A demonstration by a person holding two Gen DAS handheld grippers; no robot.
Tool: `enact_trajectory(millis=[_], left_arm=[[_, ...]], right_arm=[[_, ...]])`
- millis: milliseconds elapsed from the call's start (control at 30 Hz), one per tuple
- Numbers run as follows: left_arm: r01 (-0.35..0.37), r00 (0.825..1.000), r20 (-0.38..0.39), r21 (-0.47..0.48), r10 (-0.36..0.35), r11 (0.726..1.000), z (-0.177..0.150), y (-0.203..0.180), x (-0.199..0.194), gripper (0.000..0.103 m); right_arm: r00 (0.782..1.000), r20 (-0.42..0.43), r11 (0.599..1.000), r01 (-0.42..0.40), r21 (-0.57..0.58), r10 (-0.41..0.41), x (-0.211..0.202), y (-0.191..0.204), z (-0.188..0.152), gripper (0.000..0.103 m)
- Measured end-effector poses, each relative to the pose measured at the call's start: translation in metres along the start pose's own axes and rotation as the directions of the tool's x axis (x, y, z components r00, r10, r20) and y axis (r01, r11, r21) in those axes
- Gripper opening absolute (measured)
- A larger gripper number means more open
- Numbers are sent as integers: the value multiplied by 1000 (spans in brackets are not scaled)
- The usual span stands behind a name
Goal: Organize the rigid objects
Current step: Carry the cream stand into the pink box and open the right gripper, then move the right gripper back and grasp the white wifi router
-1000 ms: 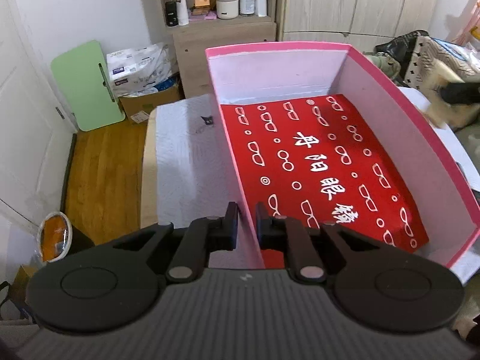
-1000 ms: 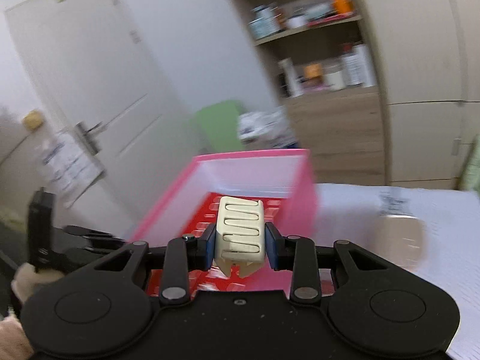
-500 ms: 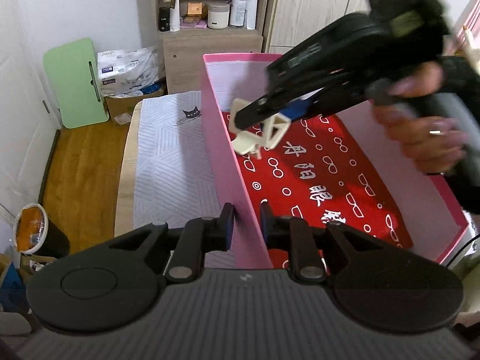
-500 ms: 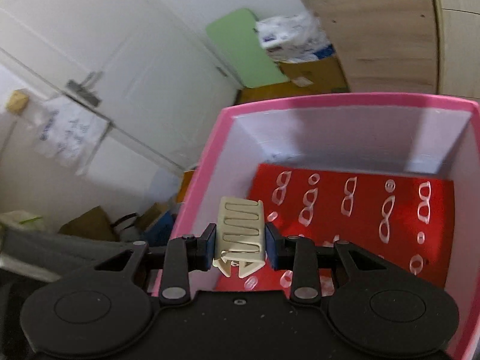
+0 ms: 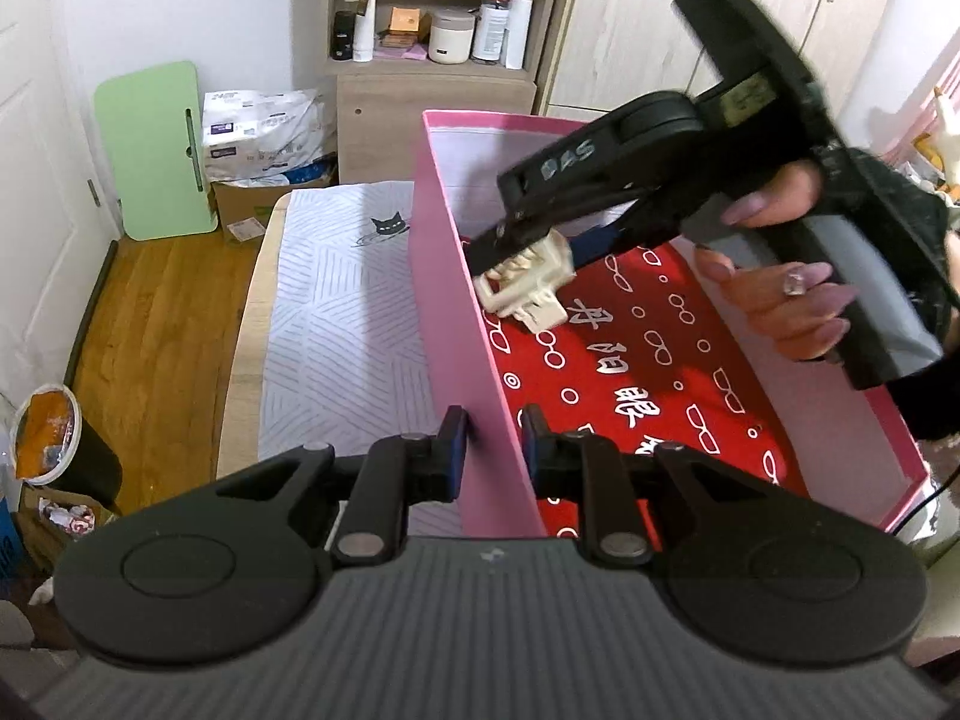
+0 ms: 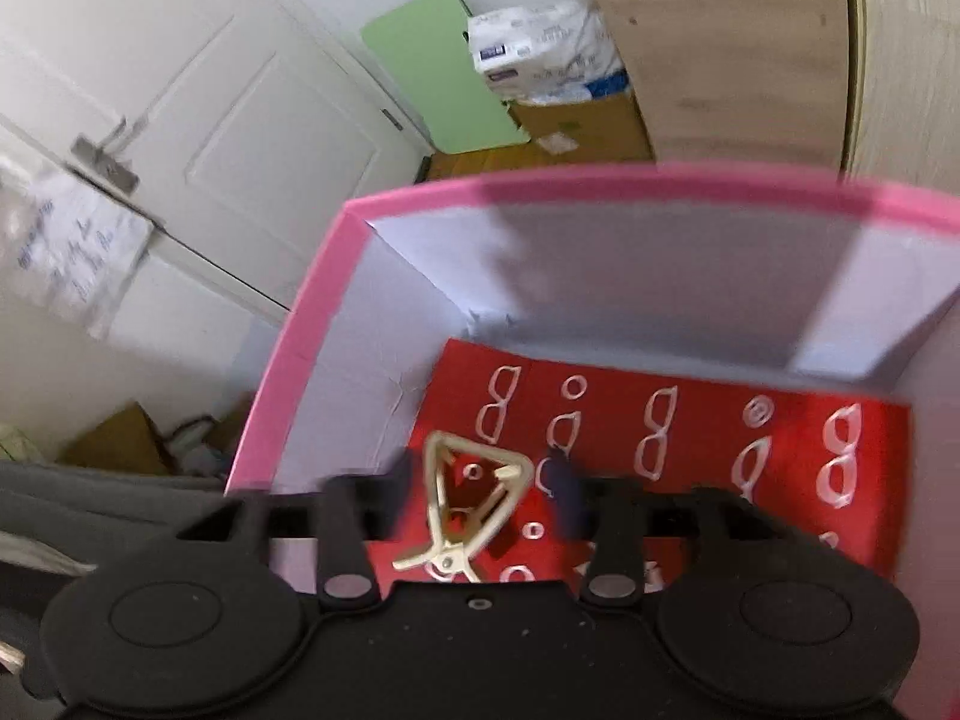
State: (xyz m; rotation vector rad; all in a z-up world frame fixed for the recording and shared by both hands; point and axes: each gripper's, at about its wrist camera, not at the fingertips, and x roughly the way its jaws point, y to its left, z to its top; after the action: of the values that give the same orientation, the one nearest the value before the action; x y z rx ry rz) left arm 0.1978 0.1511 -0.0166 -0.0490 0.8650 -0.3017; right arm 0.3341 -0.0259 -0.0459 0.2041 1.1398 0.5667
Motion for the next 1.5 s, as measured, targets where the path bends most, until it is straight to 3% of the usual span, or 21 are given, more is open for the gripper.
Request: enact_trajectory(millis=[133, 467, 700, 1100, 1233, 1467, 1500], left_arm=[[-14, 1000, 23, -14, 15, 1000, -3, -1, -1, 17], [-71, 996, 46, -46, 73, 996, -5, -5, -5, 15], [-113, 990, 68, -114, 121, 987, -5, 4, -11, 15], [-123, 989, 68, -136, 133, 983, -9, -3, -21, 7], [-125, 989, 62, -123, 133, 984, -8, -5, -22, 6], [-96, 994, 34, -120, 101, 988, -7, -6, -21, 8], [-92, 995, 31, -116, 97, 989, -7, -6, -21, 8]], right_arm=[[996, 85, 994, 33, -105, -24, -41, 4, -3, 75], [978, 197, 990, -50, -128, 75, -143, -35, -54, 75], [968, 252, 993, 37, -110, -8, -183, -71, -107, 75], [990, 131, 994, 65, -85, -54, -143, -112, -154, 63], [994, 99, 997, 58, -46, -53, -124, -124, -153, 51], [997, 80, 1000, 11, 3, -11, -102, -142, -145, 46], [997, 77, 1000, 7, 9, -8, -98, -143, -144, 39]])
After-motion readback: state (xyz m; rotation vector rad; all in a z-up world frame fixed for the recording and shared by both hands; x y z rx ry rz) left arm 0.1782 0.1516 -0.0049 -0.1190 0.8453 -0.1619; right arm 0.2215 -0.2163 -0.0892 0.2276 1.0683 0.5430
